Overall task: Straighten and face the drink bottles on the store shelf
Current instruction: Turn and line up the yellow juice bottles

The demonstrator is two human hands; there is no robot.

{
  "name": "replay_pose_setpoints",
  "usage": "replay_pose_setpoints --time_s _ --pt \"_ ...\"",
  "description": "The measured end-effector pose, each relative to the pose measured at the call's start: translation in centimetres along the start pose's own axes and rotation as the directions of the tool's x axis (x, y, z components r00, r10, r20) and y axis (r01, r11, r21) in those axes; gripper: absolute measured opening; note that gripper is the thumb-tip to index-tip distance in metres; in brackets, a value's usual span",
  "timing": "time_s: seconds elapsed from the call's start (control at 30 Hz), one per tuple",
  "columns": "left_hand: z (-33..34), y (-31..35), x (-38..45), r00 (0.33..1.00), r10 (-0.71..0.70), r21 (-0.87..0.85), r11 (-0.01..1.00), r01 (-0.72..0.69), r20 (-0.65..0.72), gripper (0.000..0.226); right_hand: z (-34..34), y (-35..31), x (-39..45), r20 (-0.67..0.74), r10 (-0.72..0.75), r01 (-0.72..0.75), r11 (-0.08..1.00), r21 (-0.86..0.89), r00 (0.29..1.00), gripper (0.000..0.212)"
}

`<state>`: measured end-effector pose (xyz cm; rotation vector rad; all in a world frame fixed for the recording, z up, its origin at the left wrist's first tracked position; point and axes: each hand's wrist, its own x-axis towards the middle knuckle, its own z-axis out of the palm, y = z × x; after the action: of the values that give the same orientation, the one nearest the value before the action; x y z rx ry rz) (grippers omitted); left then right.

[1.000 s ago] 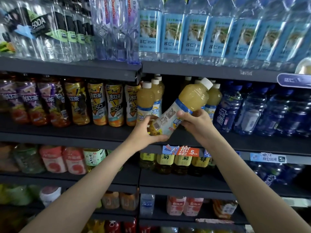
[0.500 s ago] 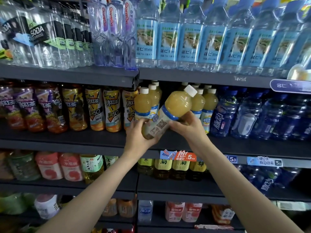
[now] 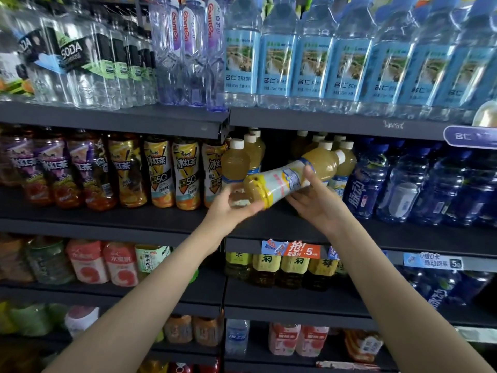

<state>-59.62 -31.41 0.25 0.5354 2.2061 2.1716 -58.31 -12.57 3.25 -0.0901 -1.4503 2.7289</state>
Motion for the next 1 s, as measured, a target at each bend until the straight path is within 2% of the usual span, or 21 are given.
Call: replay_pose_setpoints --time_s 0.03,0.1,0.17,0.23,0.3,0.37,0.43,0.5,0.6,0.7,0.8,0.93,1.0 --pt "0.1 -0.2 0.2 0.994 0.11 0.152 0.983 -0.107 -0.014 0.06 0.1 0.2 0.1 -0.019 0.022 -0.022 1.0 -0.018 1.0 0.06" --pt "0.4 -0.5 0.4 0.949 0.313 0.405 0.862 -0.304 0.046 0.068 0.0 0.6 0.2 -0.084 0.059 -0.058 0.998 0.013 0.995 0.052" --pt "0.4 -1.0 0.4 0.905 0.414 0.518 0.754 -0.403 0.102 0.073 -0.4 0.7 0.2 -0.106 0.064 -0.06 0.997 0.042 0.992 0.049" --pt "0.2 -1.7 0.8 0.888 0.441 0.556 0.708 -0.435 0.133 0.074 -0.9 0.7 0.3 -0.076 0.025 -0.024 1.0 0.016 0.997 0.03" --pt "-0.2 -2.4 1.2 0.895 0.432 0.573 0.708 -0.412 0.11 0.069 -1.3 1.0 0.7 -0.09 -0.05 0.042 0.995 -0.089 0.995 0.02" --pt "-0.9 -2.9 1.8 0.909 0.413 0.551 0.77 -0.321 -0.047 0.061 -1.7 1.2 1.4 -0.149 -0.159 0.109 0.948 -0.301 0.976 0.03" --pt "-2.0 -3.3 2.6 0.904 0.375 0.548 0.81 -0.21 -0.207 0.06 -1.9 1.6 2.3 -0.175 -0.274 0.133 0.817 -0.561 0.946 0.041" --pt "-2.7 -3.7 3.7 0.913 0.322 0.572 0.81 -0.129 -0.25 0.068 -2.0 2.0 3.6 -0.142 -0.333 0.139 0.69 -0.71 0.932 0.044" --pt "-2.5 -4.0 5.5 0.944 0.218 0.579 0.815 -0.037 -0.247 0.081 -1.9 3.1 6.0 -0.089 -0.357 0.143 0.573 -0.807 0.93 0.049" --pt "-1.9 -4.4 6.8 0.973 0.111 0.563 0.826 0.024 -0.205 0.077 -1.5 4.0 8.5 -0.096 -0.371 0.122 0.523 -0.844 0.924 0.051" --pt "-2.5 -5.2 7.6 0.975 0.099 0.588 0.808 0.039 -0.201 0.066 -1.7 4.6 10.2 -0.072 -0.376 0.117 0.456 -0.882 0.924 0.054" --pt "-3.5 -5.8 7.9 0.975 0.123 0.612 0.791 0.016 -0.184 0.067 -3.4 6.9 10.6 -0.098 -0.347 -0.03 0.195 -0.98 0.933 0.06" --pt "-3.7 -5.7 8.0 0.973 0.142 0.607 0.795 -0.003 -0.181 0.062 -3.7 7.5 11.2 -0.126 -0.387 -0.058 0.182 -0.982 0.913 0.06"
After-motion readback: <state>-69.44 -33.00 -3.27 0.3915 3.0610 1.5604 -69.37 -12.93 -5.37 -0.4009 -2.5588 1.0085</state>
